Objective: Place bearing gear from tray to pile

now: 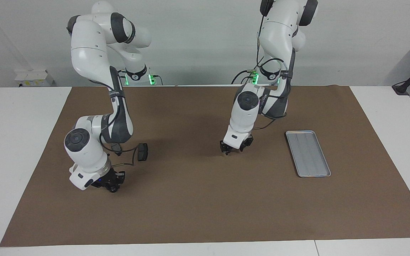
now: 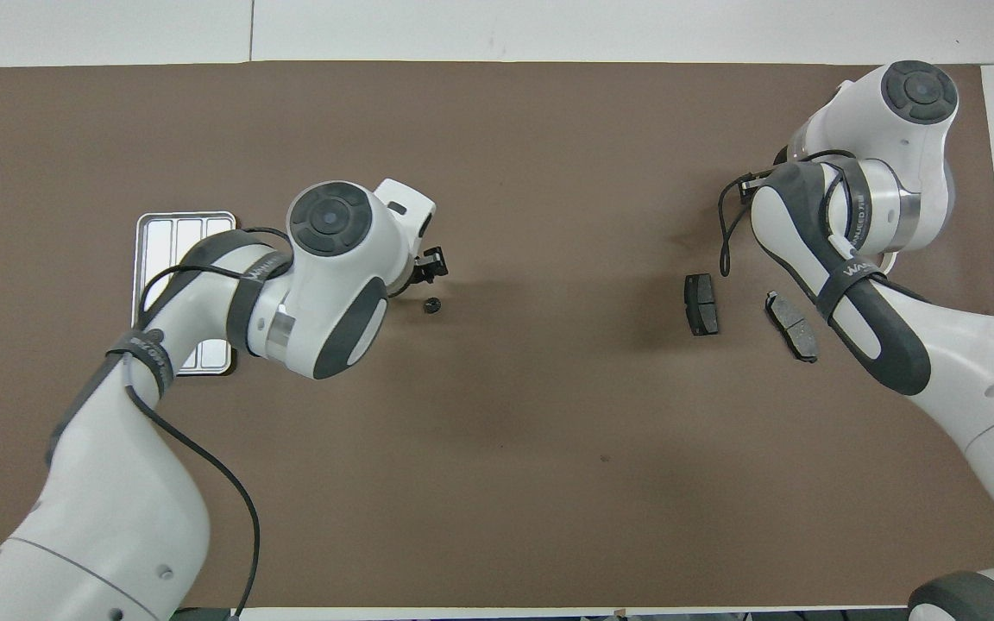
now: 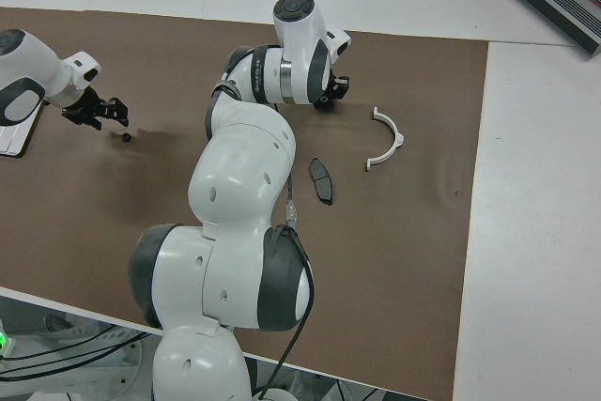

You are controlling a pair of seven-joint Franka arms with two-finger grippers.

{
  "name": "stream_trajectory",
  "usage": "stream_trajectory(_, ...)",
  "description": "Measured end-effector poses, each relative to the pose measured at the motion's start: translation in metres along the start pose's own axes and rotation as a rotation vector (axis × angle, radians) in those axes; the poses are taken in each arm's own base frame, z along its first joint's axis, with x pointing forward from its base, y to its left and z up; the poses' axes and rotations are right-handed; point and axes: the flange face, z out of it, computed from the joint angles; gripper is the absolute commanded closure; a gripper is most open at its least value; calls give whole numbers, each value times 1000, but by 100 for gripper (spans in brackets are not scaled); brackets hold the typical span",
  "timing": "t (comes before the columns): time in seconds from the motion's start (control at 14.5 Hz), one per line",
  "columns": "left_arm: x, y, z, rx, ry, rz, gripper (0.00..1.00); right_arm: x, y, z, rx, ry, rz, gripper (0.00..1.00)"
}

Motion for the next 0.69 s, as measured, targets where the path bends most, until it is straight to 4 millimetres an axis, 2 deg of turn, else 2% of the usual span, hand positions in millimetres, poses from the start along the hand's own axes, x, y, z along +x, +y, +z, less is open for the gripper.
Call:
stream_trajectory(0.07, 21, -34, -29, 4, 3, -19, 0, -2, -5, -12, 1, -22, -6, 0)
stream_trajectory(0.14, 40, -76, -61, 10, 1, -5, 0, -3, -14, -31, 0, -39, -14, 0)
stream_trajectory(0.21, 53, -119, -91, 18, -8, 20, 0, -5, -30, -57, -3, -51, -12, 0)
stream_trajectory(0.28, 58, -157, -118, 27, -24, 38, 0, -8, -55, -86, -7, -63, 9, 0)
stream_trajectory(0.34, 57, -183, -137, 33, -40, 47, 0, -13, -87, -112, -10, -77, 53, 0)
stream_trajectory(0.41, 53, -198, -153, 36, -49, 56, 0, -19, -126, -134, -15, -88, 119, 0)
stream_trajectory(0.48, 48, -206, -165, 38, -55, 60, 0, -25, -174, -153, -19, -86, 191, 0)
stream_trajectory(0.55, 44, -214, -176, 40, -59, 58, 0, -32, -222, -163, -19, -75, 254, 0)
stream_trajectory(0.62, 40, -224, -187, 42, -67, 62, 0, -42, -271, -167, -16, -71, 317, 0)
stream_trajectory(0.69, 36, -232, -195, 43, -72, 68, 0, -54, -311, -166, -15, -74, 367, 0)
